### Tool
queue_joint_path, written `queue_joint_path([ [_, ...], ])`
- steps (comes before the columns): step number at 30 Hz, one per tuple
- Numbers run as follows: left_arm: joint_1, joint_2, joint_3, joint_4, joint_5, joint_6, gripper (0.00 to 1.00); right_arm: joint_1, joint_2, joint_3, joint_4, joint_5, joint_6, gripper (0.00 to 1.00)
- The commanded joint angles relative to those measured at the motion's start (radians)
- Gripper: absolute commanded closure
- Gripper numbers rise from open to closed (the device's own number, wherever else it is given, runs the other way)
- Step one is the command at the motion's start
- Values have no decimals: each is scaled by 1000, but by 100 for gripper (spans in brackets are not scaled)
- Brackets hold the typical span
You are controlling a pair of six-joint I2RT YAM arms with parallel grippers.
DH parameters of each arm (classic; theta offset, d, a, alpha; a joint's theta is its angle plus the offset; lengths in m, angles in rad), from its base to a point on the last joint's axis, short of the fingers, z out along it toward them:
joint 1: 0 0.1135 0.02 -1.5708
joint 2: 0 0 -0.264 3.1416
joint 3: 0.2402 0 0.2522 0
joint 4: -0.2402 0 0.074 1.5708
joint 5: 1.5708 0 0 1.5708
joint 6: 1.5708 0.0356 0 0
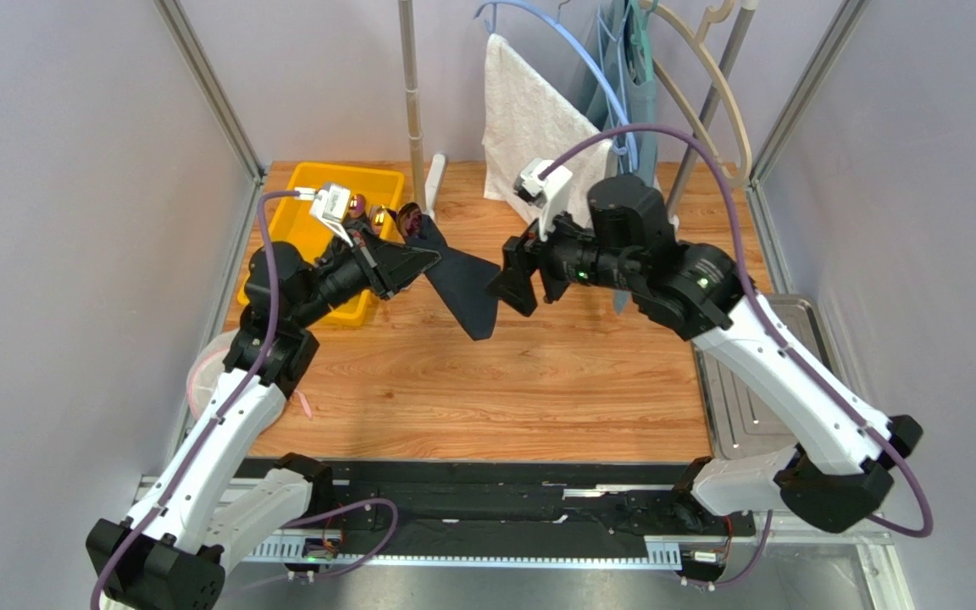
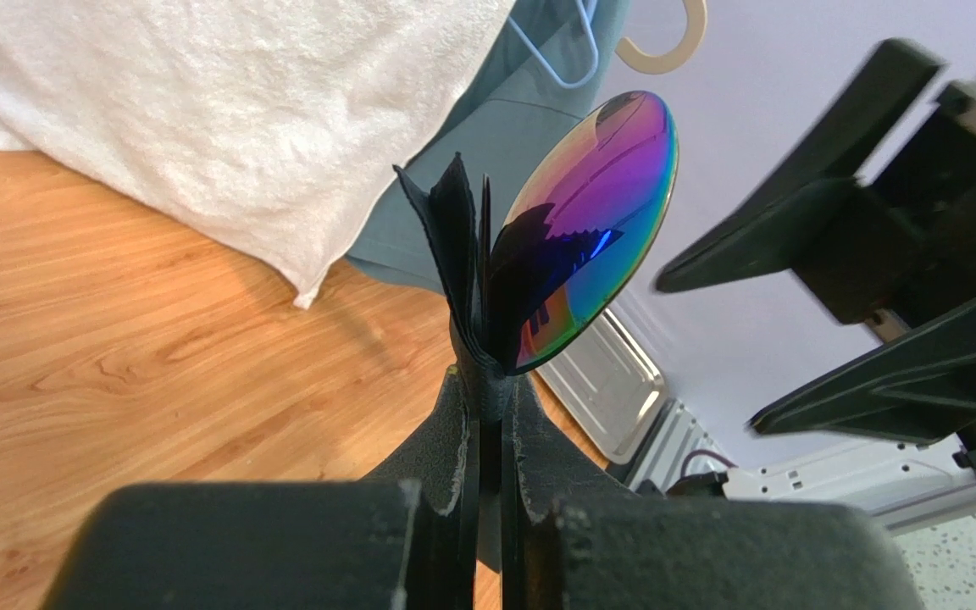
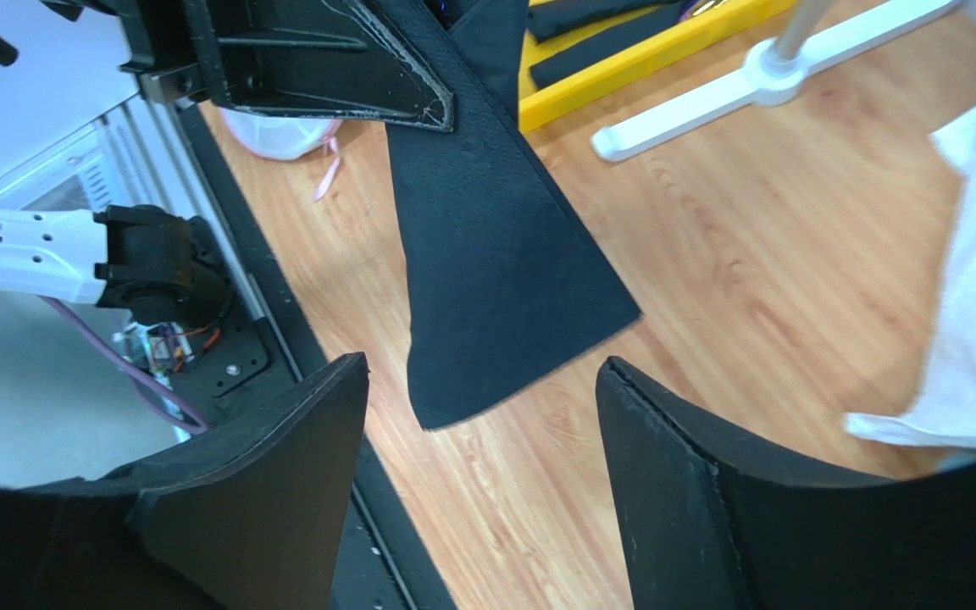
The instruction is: Place the utensils on the paper napkin and roll it up
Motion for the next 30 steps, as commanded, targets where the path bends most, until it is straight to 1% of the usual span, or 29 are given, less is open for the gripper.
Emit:
queue_joint_path([
  [1, -2, -22, 60, 29, -27, -22, 100, 0, 80, 16, 86, -99, 100, 28],
  [5, -2, -30, 66, 11, -38, -37, 100, 4, 120, -5, 142, -127, 128, 27],
  [9, -2, -37, 62, 15, -35, -55, 100, 8, 149, -16, 164, -141, 137, 23],
  [10, -2, -37, 59, 20, -38, -72, 100, 8, 150, -18, 170, -163, 140, 23],
  [21, -2, -54, 34, 95, 17, -149, 100, 6, 174, -36, 204, -286, 149, 22],
  [24, -2, -54, 29, 138, 43, -172, 100, 3, 170, -42, 215, -332, 151, 25],
  [27, -2, -56, 23, 178, 80, -195, 100, -3, 164, -54, 228, -377, 159, 31],
  [30, -2, -60, 19, 204, 100, -216, 100, -11, 154, -68, 248, -410, 177, 40],
])
